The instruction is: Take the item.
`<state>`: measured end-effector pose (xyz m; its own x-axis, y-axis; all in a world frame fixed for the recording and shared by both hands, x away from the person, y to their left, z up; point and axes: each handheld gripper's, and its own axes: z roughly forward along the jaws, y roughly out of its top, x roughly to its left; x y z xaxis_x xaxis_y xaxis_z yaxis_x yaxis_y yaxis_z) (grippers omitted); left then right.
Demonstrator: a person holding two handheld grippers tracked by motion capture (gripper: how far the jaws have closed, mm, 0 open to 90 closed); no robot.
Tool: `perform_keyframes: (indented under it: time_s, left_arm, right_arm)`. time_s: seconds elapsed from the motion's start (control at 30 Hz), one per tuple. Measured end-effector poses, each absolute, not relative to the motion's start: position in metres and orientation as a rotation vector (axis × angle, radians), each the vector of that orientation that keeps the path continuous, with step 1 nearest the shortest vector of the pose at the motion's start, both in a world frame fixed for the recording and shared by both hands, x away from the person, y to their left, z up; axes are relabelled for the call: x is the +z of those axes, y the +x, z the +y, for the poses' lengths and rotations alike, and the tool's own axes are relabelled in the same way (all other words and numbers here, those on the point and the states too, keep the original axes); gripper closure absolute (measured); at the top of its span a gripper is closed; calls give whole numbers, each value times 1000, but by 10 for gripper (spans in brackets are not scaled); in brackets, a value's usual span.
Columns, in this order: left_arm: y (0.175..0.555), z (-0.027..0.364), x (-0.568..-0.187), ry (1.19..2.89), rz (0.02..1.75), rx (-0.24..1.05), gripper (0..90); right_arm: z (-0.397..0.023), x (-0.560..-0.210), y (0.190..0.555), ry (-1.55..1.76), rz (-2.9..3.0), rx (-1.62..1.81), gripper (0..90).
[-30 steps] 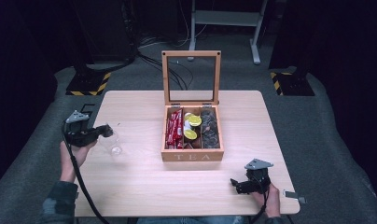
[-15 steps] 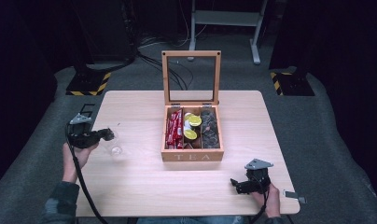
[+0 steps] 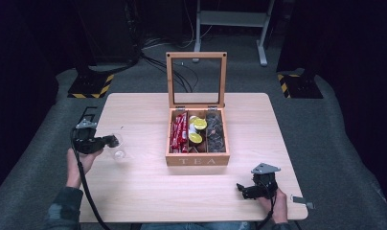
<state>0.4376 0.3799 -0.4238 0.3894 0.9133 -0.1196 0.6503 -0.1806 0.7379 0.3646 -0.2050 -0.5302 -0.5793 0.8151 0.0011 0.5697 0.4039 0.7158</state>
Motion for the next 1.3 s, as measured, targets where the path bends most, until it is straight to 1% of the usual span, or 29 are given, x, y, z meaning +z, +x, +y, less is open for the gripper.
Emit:
perform_keyframes:
  time_s: [0.2,0.43,0.63,0.73,0.77,0.83,0.87,0.9,0.97,1.1,1.23,1.3]
  left_arm:
    - [440,378,-432,1928,1351,450,899]
    - [439,377,-431,1930,1359,431,891]
    - [439,377,-431,1933,1357,433,843]
    - [439,377,-430,1924,1366,425,763]
    - [438,377,-429,1907,1375,428,699]
    - [437,378,-428,1907,1381,419,605]
    - [436,378,-427,1894,1385,415,605]
    - [435,379,-426,1898,1381,416,529]
    - [432,379,-423,1882,1389,426,430]
    - [426,381,-416,1863,1363,465,270]
    - [415,382,-411,1851,1368,501,147]
    - [410,383,-410,1853,1364,515,104]
  right_arm:
    - [-205,-530,365,1194,2317,977,3]
    - [-205,-530,365,1195,2317,977,3]
    - [-205,-530,365,1196,2317,977,3]
    - [-205,-530,365,1192,2318,976,3]
    - [-205,-530,365,1190,2319,976,3]
    - [-205,-530,365,1197,2317,977,3]
    - [-205,-530,365,1189,2319,976,3]
    - [-205,-530,365,1190,2319,976,3]
    - [-205,-530,365,1189,2319,976,3]
    - [-205,-530,365,1194,2318,976,3]
    - [-205,-530,365,1196,2318,976,3]
    - [-205,-530,365,1198,2316,977,3]
